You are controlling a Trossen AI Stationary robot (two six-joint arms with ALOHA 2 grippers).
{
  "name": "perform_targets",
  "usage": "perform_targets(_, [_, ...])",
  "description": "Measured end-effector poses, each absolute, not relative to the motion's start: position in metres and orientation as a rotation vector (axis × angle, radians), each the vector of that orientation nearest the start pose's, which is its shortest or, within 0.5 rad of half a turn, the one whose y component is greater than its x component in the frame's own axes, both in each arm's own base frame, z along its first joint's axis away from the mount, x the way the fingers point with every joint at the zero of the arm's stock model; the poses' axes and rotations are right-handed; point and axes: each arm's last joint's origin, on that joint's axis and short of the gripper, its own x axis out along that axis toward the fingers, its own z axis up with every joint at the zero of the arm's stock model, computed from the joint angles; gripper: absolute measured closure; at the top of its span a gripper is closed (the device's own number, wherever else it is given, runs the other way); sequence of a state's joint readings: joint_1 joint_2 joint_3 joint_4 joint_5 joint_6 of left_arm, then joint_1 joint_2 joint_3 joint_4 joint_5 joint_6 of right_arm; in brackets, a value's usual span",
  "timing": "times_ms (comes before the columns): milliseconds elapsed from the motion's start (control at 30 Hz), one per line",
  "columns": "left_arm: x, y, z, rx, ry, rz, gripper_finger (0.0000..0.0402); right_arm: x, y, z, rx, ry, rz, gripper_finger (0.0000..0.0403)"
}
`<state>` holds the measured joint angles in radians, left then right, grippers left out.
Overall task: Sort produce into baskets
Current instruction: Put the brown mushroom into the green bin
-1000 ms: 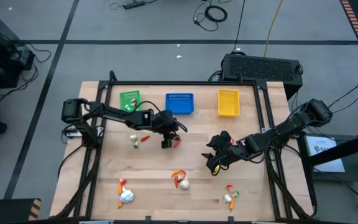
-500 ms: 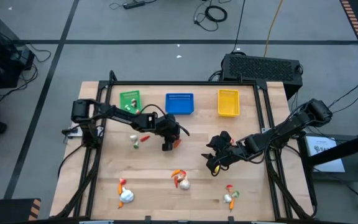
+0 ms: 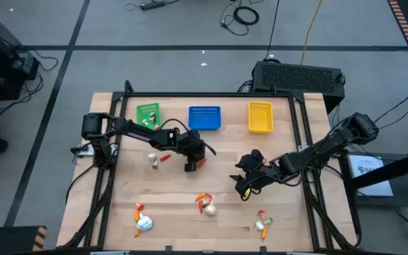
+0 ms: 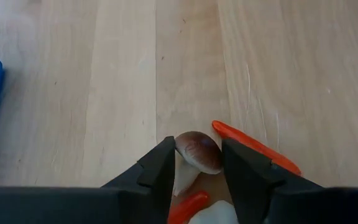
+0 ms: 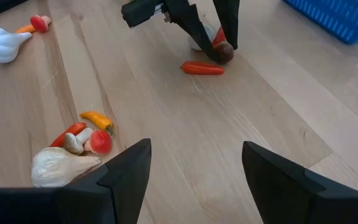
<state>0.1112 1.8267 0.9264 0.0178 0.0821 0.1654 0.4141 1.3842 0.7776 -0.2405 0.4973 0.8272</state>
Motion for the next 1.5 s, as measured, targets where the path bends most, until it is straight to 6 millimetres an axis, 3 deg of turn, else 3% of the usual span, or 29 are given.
perform_targets(233, [0.346,0.036,0.132,0.072,0.867,-0.041,0.0331,0.251,0.095,0.203,0.413,0.667,-0.378,0.0161])
perform_targets(433, [0.351,0.037,0.148,0.079,0.815,-0.035,0.0337,0.251,0.095,0.203,0.413,0.668,-0.379,0.0161])
perform_targets(700, [0.336,0.035,0.185,0.092,0.781,-0.033,0.0338,0.247,0.102,0.202,0.418,0.681,-0.367,0.0161])
perform_targets(900, [0.301,0.038,0.23,0.11,0.794,0.003,0.0338,0.245,0.107,0.201,0.44,0.679,-0.364,0.0161])
perform_targets(1100, [0.257,0.051,0.263,0.164,0.862,0.198,0.0338,0.244,0.108,0.203,0.429,0.631,-0.412,0.0161])
perform_targets(1267, [0.226,0.065,0.274,0.185,0.953,0.302,0.0338,0.245,0.108,0.203,0.461,0.616,-0.425,0.0161])
perform_targets(1500, [0.2,0.098,0.267,0.162,0.954,0.428,0.0338,0.245,0.108,0.204,0.514,0.598,-0.439,0.0161])
